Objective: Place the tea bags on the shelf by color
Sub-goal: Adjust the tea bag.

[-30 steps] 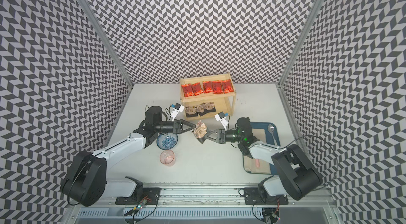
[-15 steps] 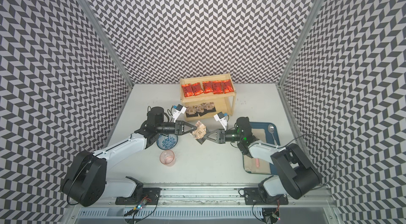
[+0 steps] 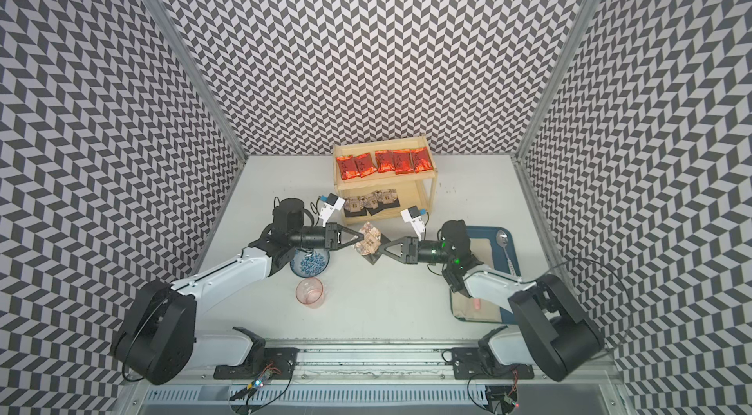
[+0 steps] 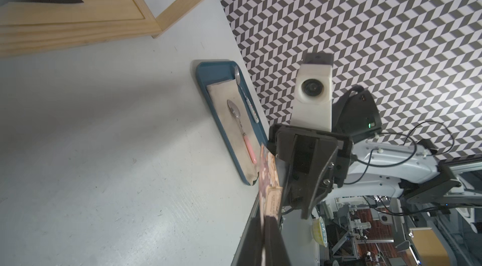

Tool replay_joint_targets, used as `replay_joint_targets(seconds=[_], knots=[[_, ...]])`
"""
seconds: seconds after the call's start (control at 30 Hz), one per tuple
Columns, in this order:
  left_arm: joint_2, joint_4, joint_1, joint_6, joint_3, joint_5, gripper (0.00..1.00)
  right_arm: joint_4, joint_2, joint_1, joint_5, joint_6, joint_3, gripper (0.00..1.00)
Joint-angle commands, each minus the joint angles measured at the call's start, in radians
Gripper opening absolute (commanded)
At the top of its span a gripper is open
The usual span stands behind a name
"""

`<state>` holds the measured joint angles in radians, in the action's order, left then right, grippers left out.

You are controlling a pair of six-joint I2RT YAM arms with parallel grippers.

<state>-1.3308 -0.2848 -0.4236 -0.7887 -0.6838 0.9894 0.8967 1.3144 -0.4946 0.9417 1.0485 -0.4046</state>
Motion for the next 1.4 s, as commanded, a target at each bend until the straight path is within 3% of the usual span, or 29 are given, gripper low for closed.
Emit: replay_joint_targets(seconds=[0.0, 0.17, 0.27, 0.7, 0.83, 1.0, 1.13, 1.27, 1.3, 1.37], knots=[[0.044, -0.177, 0.007, -0.151, 0.042, -0.024, 0.00, 0.189, -0.077, -0.038, -0.219, 0.144, 0.057, 0.38], [0.067, -0.372, 0.015, -0.311, 0.097, -0.038, 0.00, 0.283, -0.095, -0.042, -0.350, 0.223, 0.120, 0.44], [0.072, -0.402, 0.017, -0.344, 0.098, -0.043, 0.00, 0.369, -0.054, -0.044, -0.349, 0.252, 0.116, 0.44], [0.069, -0.426, 0.017, -0.365, 0.106, -0.062, 0.00, 0.452, 0.075, -0.086, -0.337, 0.278, 0.046, 0.40], [0.065, -0.424, 0.017, -0.361, 0.108, -0.062, 0.00, 0.451, 0.080, -0.103, -0.352, 0.277, 0.046, 0.34], [0.066, -0.425, 0.017, -0.360, 0.112, -0.062, 0.00, 0.448, 0.081, -0.116, -0.369, 0.278, 0.050, 0.11], [0.072, -0.411, 0.019, -0.351, 0.109, -0.067, 0.00, 0.427, 0.072, -0.128, -0.384, 0.273, 0.050, 0.00], [0.080, -0.374, 0.019, -0.324, 0.101, -0.073, 0.00, 0.388, 0.060, -0.128, -0.402, 0.264, 0.047, 0.00], [0.083, -0.333, 0.022, -0.298, 0.090, -0.077, 0.07, 0.361, 0.053, -0.126, -0.413, 0.251, 0.047, 0.00], [0.096, -0.186, 0.041, -0.212, 0.054, -0.086, 0.39, 0.323, 0.044, -0.108, -0.442, 0.231, 0.055, 0.00]])
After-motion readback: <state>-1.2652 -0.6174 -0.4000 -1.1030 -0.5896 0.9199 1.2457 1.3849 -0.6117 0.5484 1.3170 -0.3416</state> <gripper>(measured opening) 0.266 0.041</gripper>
